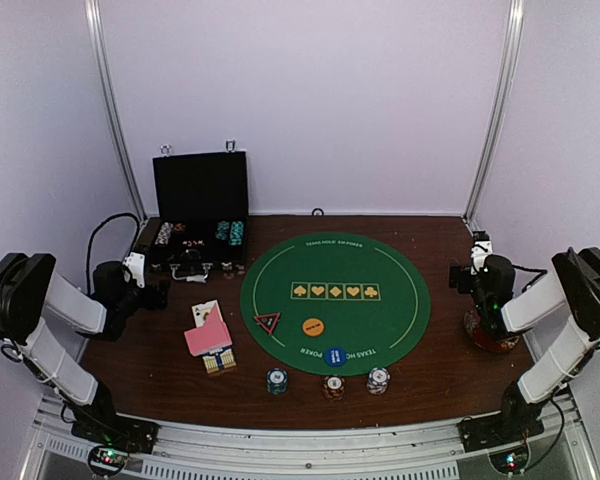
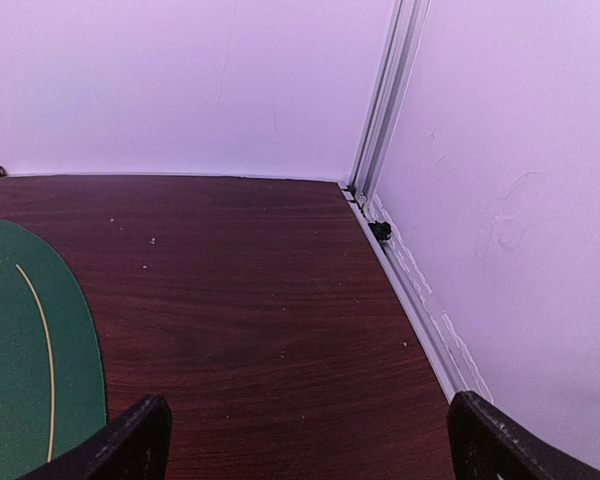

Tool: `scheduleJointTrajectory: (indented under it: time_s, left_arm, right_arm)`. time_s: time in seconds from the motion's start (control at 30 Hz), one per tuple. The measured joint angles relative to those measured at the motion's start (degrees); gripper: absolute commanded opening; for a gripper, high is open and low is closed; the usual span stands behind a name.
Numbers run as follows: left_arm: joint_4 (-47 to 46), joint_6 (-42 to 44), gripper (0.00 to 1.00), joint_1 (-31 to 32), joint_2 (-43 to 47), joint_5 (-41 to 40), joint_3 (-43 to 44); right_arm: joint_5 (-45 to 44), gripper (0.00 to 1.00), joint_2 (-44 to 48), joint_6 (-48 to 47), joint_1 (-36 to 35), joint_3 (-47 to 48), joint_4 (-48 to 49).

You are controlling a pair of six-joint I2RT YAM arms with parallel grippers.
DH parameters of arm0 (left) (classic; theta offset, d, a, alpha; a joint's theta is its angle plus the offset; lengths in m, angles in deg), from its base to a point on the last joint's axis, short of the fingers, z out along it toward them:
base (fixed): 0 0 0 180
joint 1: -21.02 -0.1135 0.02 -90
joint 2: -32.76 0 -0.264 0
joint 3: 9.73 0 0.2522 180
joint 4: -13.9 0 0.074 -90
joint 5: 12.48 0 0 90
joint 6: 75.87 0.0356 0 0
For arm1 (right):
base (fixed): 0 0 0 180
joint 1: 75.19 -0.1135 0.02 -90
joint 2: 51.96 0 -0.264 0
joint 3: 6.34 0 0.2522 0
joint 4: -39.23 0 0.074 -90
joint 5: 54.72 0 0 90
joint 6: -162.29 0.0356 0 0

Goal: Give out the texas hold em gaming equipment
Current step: Move the dealer button to the dealer area.

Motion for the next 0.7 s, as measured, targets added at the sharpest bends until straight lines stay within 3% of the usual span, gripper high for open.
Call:
scheduleJointTrajectory:
  time_s: [0.47, 0.7]
  left_arm:
    - [0.04, 0.00, 0.98, 0.00, 0.00, 0.02, 0.02]
    - [10.51, 0.00, 0.97, 0.00, 1.60, 0.48, 6.67]
  right_arm:
    - [-1.05, 1.00, 0.44, 0.81, 0.35, 0.37, -2.01]
    - [-4.15, 0.99, 9.18, 2.16, 0.26, 10.25, -21.57]
